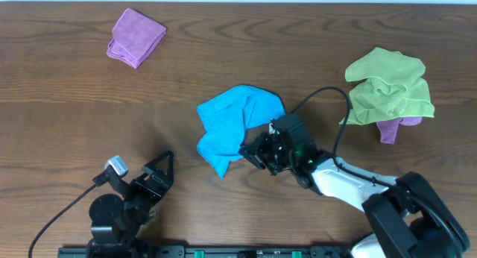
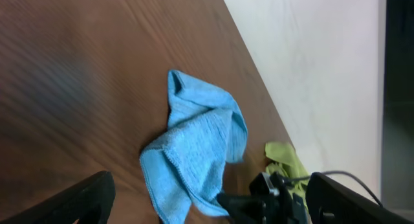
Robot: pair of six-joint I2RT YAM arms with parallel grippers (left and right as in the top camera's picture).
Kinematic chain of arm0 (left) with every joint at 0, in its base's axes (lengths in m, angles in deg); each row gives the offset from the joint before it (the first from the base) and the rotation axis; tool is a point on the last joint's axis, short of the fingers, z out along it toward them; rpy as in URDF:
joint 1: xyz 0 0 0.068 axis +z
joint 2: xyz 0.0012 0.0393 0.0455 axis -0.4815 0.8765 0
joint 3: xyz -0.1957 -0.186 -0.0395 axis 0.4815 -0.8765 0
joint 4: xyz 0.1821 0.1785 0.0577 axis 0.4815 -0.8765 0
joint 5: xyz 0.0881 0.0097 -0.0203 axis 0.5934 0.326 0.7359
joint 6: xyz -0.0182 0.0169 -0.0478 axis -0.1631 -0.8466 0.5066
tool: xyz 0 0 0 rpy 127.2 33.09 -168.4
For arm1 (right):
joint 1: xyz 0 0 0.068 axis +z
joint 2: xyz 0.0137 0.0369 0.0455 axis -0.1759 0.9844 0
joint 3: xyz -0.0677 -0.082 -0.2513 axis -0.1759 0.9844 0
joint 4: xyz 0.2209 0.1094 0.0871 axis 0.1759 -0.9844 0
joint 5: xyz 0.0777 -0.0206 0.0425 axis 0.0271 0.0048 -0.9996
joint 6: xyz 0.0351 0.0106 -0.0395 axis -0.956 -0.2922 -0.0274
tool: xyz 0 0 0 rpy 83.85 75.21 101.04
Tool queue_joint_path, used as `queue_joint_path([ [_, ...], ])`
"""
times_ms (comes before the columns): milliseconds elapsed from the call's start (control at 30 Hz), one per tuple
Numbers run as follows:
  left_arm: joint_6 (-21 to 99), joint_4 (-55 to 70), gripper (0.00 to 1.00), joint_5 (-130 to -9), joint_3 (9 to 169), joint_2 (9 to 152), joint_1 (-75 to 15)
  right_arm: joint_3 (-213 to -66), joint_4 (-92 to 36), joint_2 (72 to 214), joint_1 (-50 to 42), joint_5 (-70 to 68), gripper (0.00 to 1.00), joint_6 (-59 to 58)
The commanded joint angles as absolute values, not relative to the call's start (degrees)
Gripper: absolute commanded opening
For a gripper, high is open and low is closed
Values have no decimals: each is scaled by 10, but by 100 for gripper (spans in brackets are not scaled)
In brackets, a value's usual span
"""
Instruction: Fold the cloth
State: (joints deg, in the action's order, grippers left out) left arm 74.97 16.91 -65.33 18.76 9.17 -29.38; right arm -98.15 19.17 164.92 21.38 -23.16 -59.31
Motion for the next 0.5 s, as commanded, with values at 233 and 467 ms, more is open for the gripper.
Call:
queue_joint_path([
  [233, 765, 175, 96, -736, 184, 89, -296, -1007, 25, 1561, 126, -189, 1, -373],
  [467, 777, 175, 95, -762, 184, 98, -296, -1080, -123, 1517, 113, -89, 1, -232],
])
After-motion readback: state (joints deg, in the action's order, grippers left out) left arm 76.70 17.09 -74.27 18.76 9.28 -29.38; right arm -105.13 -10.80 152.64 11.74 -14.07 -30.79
